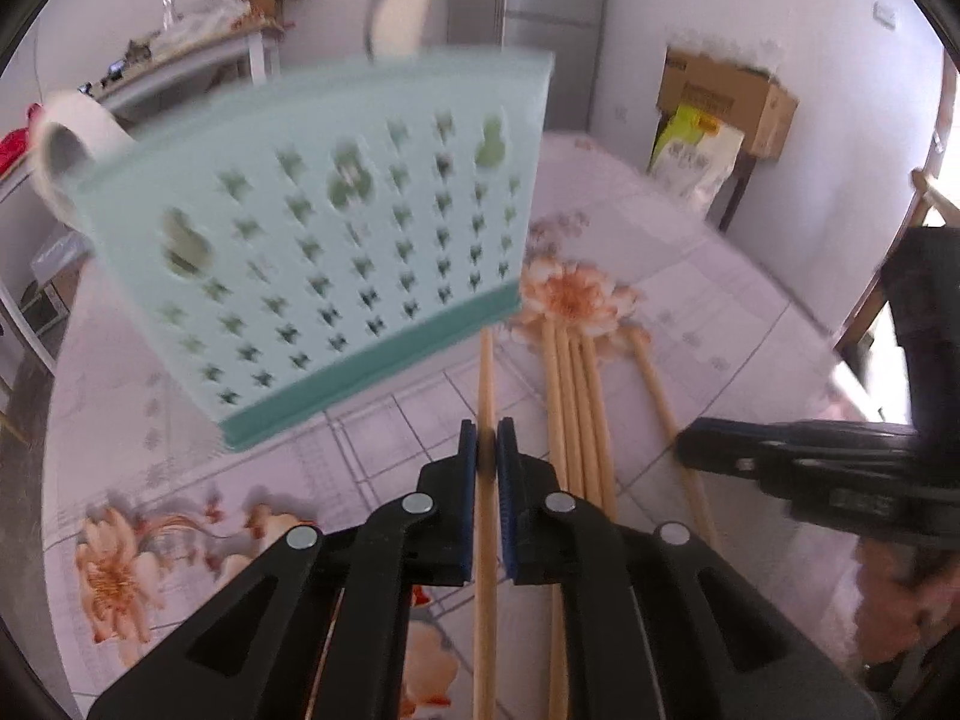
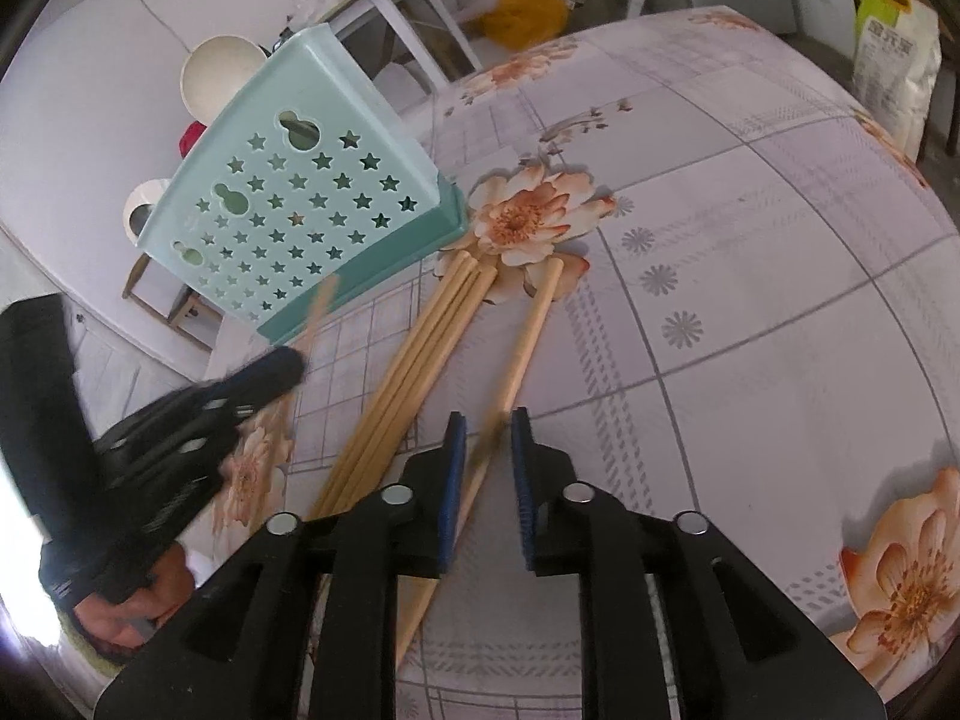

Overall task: Organize utensils
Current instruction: 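Drop the chopstick into the green holder with the left tool while the right tool grasps another chopstick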

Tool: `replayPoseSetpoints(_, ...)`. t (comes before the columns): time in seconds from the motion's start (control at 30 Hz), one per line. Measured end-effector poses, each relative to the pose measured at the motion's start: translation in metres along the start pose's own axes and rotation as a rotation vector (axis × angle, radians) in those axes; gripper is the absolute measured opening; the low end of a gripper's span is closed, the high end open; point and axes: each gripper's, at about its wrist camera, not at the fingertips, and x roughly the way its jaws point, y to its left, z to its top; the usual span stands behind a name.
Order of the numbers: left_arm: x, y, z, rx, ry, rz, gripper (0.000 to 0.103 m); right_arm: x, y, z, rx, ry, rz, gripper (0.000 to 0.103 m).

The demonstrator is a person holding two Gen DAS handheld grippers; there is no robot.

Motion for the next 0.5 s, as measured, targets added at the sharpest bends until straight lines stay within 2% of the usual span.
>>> replayPoseSetpoints(0.17, -0.064, 0.010, 0.004, -0.016, -0.144, -0.031, 0.006, 0.012, 0.021, 0.012, -0.073, -0.008, -0.115, 0.023)
replayPoseSetpoints(0.3, -0.113, 0.029, 0.007, -0.044, -0.255, -0.043, 0.006, 0.024, 0.039, 0.014, -0.152, -0.038, -0.256, 0.014)
replayPoseSetpoints(0.37, -0.137, 0.039, 0.010, -0.063, -0.311, -0.045, 0.006, 0.028, 0.047, 0.013, -0.185, -0.050, -0.299, 0.011)
replayPoseSetpoints(0.5, -0.170, 0.054, 0.017, -0.107, -0.399, -0.062, 0.006, 0.030, 0.045, 0.016, -0.130, -0.046, -0.273, 0.007)
